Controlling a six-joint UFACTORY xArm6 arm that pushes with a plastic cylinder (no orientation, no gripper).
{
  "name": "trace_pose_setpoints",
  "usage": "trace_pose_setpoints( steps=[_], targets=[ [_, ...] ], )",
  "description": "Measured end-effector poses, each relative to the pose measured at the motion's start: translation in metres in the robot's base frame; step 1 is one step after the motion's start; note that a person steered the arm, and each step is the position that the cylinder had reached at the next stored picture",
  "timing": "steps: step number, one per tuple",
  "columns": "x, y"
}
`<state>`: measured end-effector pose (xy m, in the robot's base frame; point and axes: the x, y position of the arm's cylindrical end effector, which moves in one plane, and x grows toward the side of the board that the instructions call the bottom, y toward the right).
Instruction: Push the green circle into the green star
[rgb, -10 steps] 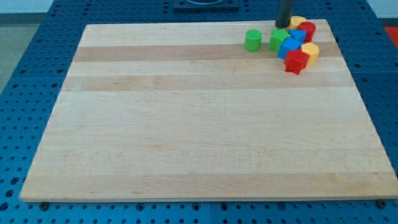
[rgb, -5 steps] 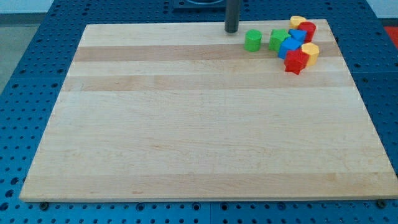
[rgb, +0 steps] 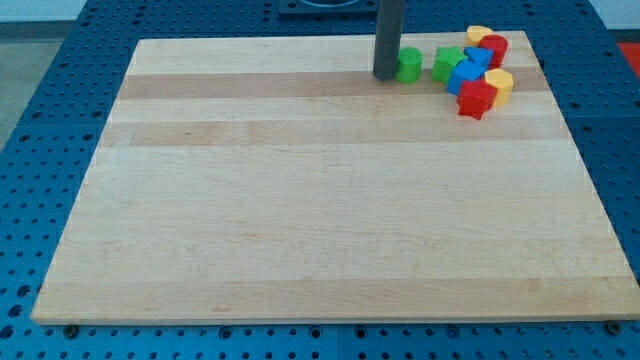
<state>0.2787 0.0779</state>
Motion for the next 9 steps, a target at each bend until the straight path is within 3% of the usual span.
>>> trace_pose_setpoints(
  steps=[4, 7, 9],
  targets=[
    [0.003, 0.053],
    [0.095, 0.043],
    [0.122, 0.104]
  ],
)
